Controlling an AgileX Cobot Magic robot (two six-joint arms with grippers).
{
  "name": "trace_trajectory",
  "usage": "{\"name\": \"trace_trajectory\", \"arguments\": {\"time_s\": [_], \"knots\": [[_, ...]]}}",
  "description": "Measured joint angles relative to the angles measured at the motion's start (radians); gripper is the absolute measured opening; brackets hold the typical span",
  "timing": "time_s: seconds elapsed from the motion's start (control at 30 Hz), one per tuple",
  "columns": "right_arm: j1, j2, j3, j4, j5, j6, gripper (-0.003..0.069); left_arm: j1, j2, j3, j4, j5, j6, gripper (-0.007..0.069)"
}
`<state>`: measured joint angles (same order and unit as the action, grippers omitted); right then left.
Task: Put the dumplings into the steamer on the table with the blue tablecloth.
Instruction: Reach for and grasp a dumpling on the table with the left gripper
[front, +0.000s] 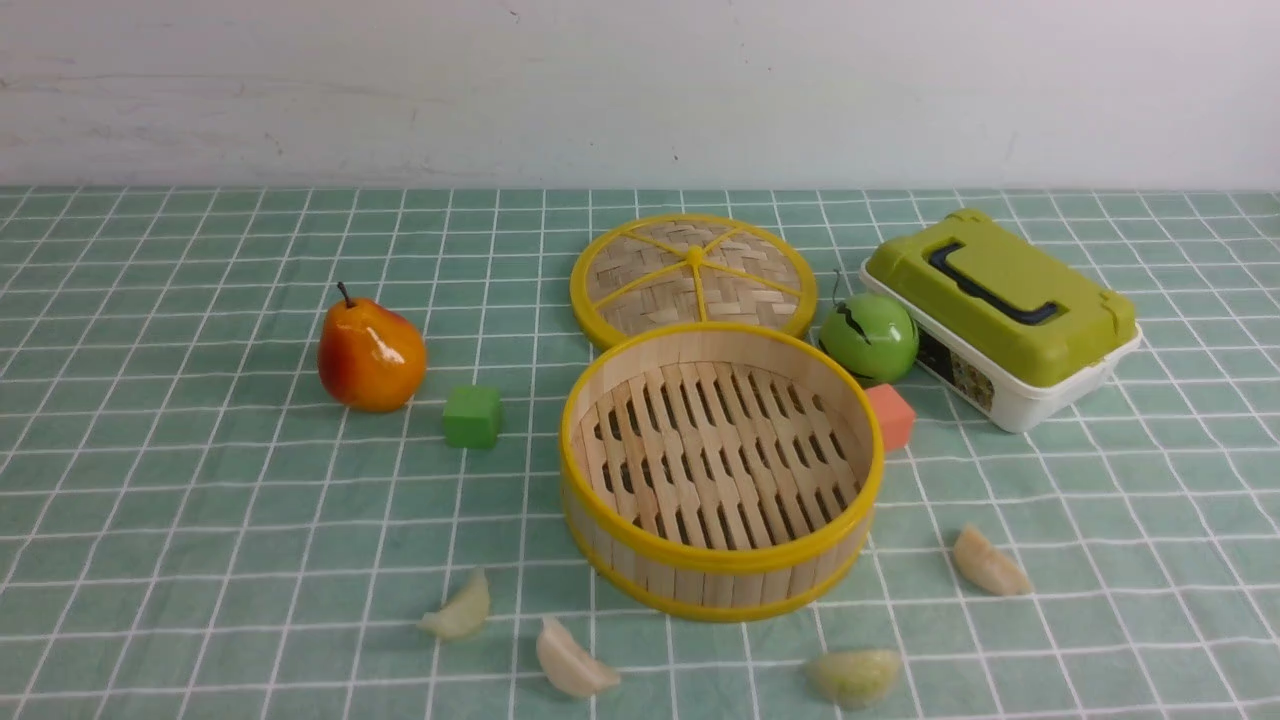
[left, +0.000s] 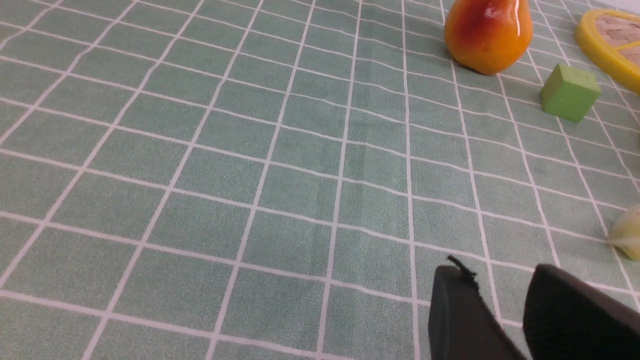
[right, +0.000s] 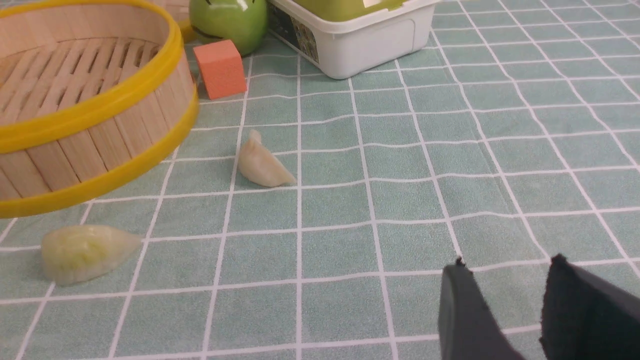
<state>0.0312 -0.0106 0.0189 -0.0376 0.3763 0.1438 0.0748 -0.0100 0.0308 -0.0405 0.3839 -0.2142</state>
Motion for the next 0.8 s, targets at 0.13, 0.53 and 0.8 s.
{"name": "trace_trajectory", "arguments": {"time_s": [0.13, 0.53, 0.8], "knots": [[0.000, 0.000, 0.000, 0.000, 0.000, 0.000, 0.0240, 0.000, 0.000, 0.000, 0.000, 0.000, 0.000, 0.0205], [0.000, 0.000, 0.000, 0.000, 0.000, 0.000, 0.0240, 0.000, 0.000, 0.000, 0.000, 0.000, 0.000, 0.0217], [0.000, 0.000, 0.000, 0.000, 0.000, 0.000, 0.0240, 0.000, 0.000, 0.000, 0.000, 0.000, 0.000, 0.0227]]}}
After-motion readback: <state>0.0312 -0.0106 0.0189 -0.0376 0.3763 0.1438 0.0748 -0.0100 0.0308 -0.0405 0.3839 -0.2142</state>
